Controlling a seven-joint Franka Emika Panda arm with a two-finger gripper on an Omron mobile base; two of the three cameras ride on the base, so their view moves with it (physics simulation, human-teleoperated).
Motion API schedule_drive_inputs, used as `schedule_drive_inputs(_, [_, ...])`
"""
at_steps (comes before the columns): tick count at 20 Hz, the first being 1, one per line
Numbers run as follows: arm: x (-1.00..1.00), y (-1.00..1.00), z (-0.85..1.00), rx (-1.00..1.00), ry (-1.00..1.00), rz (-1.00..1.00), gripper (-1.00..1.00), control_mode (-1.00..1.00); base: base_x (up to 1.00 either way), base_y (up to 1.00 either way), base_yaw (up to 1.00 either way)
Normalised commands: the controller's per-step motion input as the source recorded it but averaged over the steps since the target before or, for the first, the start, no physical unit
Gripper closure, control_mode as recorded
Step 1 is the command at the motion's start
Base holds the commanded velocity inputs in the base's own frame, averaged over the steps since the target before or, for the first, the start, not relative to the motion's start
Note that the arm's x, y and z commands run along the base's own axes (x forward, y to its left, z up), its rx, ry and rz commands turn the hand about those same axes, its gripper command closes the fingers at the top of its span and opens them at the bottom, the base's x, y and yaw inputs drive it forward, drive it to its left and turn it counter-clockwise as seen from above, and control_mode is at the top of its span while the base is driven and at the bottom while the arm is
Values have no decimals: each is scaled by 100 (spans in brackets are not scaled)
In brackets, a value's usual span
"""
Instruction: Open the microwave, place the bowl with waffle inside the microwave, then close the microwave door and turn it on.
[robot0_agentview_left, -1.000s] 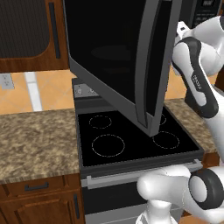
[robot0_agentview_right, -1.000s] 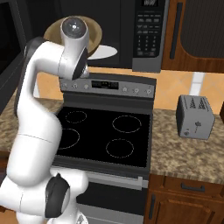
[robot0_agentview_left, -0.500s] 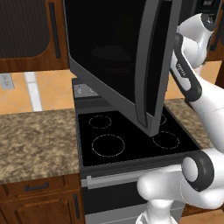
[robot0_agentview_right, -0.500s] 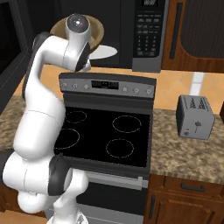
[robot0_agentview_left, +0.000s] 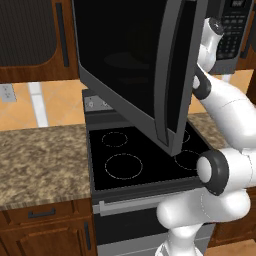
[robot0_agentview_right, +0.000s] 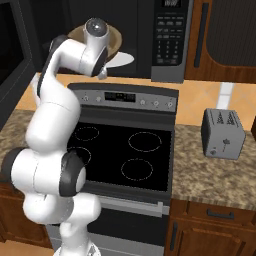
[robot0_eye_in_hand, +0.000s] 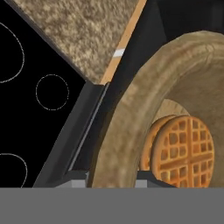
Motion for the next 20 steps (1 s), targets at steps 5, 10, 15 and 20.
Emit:
schedule_drive_inputs(5, [49,0,-19,0,10,0,-100,-100,0,0,0])
schedule_drive_inputs(10, [29,0,-9,4,1,0,-100,-100,0,0,0])
schedule_drive_inputs(15, [2,0,0,11,0,0,-100,-100,0,0,0])
schedule_drive_inputs(20, [-67,-4,5,22,-5,0,-100,-100,0,0,0])
